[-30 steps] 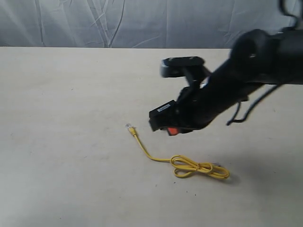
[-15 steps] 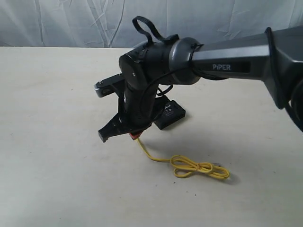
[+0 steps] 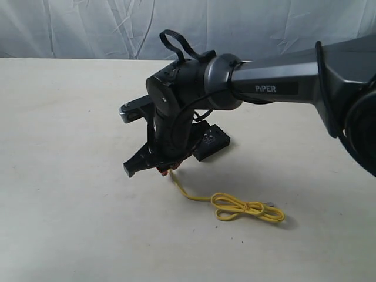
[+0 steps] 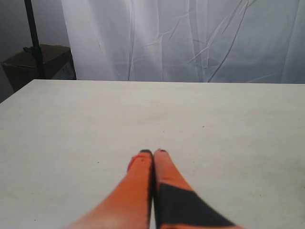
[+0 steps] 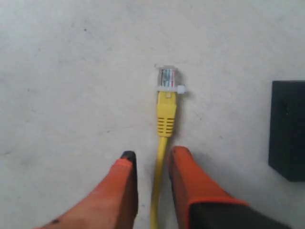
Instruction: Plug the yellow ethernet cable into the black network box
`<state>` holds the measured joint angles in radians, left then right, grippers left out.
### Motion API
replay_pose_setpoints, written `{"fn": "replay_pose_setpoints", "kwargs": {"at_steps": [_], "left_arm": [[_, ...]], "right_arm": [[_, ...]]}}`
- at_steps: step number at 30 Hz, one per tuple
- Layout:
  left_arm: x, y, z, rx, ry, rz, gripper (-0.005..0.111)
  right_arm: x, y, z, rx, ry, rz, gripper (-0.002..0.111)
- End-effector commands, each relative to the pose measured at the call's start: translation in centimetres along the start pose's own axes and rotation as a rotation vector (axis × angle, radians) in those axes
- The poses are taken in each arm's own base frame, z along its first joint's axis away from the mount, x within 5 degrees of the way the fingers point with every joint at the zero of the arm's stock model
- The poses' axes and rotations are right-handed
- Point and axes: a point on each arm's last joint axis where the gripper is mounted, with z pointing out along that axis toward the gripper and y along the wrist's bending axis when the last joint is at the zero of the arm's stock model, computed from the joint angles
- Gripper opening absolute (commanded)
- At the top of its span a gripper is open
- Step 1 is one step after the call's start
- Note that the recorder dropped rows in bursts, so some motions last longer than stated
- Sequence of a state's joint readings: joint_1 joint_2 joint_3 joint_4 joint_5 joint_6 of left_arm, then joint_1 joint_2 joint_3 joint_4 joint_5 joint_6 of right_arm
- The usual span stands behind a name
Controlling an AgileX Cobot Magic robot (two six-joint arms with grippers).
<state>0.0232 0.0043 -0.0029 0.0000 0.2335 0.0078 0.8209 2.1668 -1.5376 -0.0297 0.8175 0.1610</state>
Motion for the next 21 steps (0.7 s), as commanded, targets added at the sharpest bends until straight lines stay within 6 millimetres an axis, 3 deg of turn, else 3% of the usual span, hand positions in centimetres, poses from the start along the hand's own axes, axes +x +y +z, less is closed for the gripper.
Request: {"fn": "replay_pose_setpoints", "kwargs": {"at_steps": [1, 6, 9, 17, 21], "left_arm": [[0.1, 0.0, 0.0, 0.006, -0.003, -0.008, 0.000], [0.1, 0.0, 0.0, 0.006, -0.003, -0.008, 0.000], [0.1, 0.0, 0.0, 0.006, -0.003, -0.008, 0.000], [0.1, 0.0, 0.0, 0.006, -0.003, -0.008, 0.000], [0.1, 0.0, 0.0, 0.006, -0.003, -0.008, 0.000]], "right_arm": [[-0.1, -0.1, 0.9, 0.023, 0.003, 0.000, 0.026], [0.0, -0.4, 1.4, 0.048, 0.010, 0.005, 0.024], [0.0, -0.4, 1.3, 0.050, 0.011, 0.004, 0.000], [0.8, -1.0, -1.7, 0.050, 0.067, -0.061, 0.000], [2.8, -2.6, -3.3, 0.035, 0.057, -0.037, -0.001]]}}
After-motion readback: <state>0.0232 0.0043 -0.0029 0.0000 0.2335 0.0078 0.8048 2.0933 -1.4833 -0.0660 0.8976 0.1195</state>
